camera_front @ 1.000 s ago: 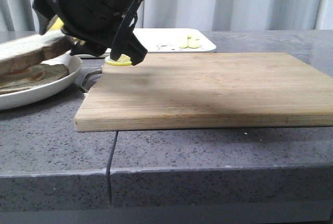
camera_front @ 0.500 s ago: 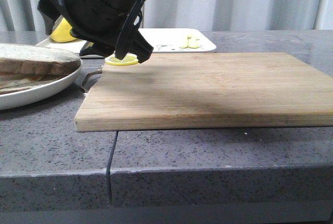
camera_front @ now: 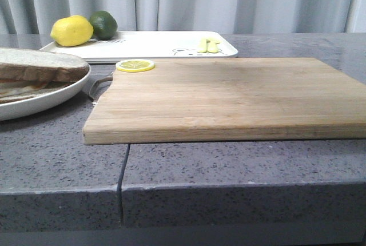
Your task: Place bread and move sandwich to tray
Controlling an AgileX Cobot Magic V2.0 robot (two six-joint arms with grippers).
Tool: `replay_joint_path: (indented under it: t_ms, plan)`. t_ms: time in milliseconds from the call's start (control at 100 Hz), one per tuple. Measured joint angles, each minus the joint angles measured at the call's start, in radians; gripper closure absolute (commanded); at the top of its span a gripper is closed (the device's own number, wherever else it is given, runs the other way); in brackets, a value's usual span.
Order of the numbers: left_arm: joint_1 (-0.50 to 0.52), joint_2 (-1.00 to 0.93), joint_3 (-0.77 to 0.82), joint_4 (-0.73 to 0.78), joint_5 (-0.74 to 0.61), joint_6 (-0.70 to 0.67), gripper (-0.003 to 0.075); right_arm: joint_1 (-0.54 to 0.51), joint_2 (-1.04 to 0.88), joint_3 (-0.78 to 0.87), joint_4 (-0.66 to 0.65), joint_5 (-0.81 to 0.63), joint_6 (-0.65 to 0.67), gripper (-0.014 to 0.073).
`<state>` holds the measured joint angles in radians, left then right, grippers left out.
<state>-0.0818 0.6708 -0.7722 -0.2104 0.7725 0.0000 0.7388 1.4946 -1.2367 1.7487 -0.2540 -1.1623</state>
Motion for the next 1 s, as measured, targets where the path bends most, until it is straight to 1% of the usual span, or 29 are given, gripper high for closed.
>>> replay_joint_path:
  t_ms: [160, 230, 410, 480, 550, 620, 740, 830, 880, 1000]
  plan:
    - [0.000, 0.000, 0.000, 0.000, 0.000, 0.000, 0.0334, -0.113, -0.160, 0.110, -0.002, -0.012, -0.115, 0.0204]
    - [0.000, 0.000, 0.000, 0.000, 0.000, 0.000, 0.0334, -0.162, -0.234, 0.167, -0.016, -0.012, -0.143, 0.0204]
    - [0.000, 0.000, 0.000, 0.000, 0.000, 0.000, 0.0334, -0.266, -0.423, 0.321, -0.152, -0.012, -0.158, 0.0204]
    - [0.000, 0.000, 0.000, 0.000, 0.000, 0.000, 0.0333, -0.297, -0.495, 0.381, -0.224, -0.010, -0.128, 0.0204]
    - [0.000, 0.000, 0.000, 0.000, 0.000, 0.000, 0.0334, -0.329, -0.566, 0.440, -0.312, -0.003, -0.067, 0.0204]
    - [0.000, 0.000, 0.000, 0.000, 0.000, 0.000, 0.0334, -0.360, -0.633, 0.498, -0.416, 0.006, 0.024, 0.0204]
    - [0.000, 0.000, 0.000, 0.000, 0.000, 0.000, 0.0334, -0.416, -0.725, 0.595, -0.622, 0.036, 0.225, 0.0204]
    - [0.000, 0.000, 0.000, 0.000, 0.000, 0.000, 0.0334, -0.463, -0.781, 0.638, -0.811, 0.100, 0.367, 0.0204]
    - [0.000, 0.000, 0.000, 0.000, 0.000, 0.000, 0.0334, -0.493, -0.805, 0.651, -0.925, 0.150, 0.467, 0.0204]
    - [0.000, 0.000, 0.000, 0.000, 0.000, 0.000, 0.0334, -0.568, -0.850, 0.658, -1.230, 0.292, 0.684, 0.0204]
